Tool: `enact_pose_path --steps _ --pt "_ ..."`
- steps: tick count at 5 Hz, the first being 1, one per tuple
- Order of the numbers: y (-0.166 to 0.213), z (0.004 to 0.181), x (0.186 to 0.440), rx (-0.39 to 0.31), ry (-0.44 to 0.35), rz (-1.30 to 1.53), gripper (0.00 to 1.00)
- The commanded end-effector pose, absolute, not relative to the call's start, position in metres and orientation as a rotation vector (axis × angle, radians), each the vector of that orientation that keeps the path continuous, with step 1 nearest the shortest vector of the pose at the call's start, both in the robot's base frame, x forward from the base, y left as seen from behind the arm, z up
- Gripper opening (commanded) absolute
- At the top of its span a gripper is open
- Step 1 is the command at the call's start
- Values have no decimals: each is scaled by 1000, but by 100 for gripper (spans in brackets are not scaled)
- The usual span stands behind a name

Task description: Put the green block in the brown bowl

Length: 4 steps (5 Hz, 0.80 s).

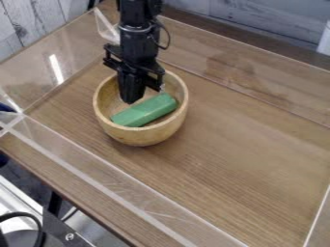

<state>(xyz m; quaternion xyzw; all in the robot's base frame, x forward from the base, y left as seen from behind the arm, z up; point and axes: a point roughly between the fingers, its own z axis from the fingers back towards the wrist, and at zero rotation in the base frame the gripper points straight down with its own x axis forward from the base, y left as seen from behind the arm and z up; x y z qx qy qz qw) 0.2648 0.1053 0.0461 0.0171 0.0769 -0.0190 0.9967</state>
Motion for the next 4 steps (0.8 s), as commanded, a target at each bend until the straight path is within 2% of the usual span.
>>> enact_pose_path --steps 1,3,4 --pt "109 58 276 51 109 -33 0" --pt "108 58 278 46 110 -29 0" --pt "106 67 279 35 98 -26 100"
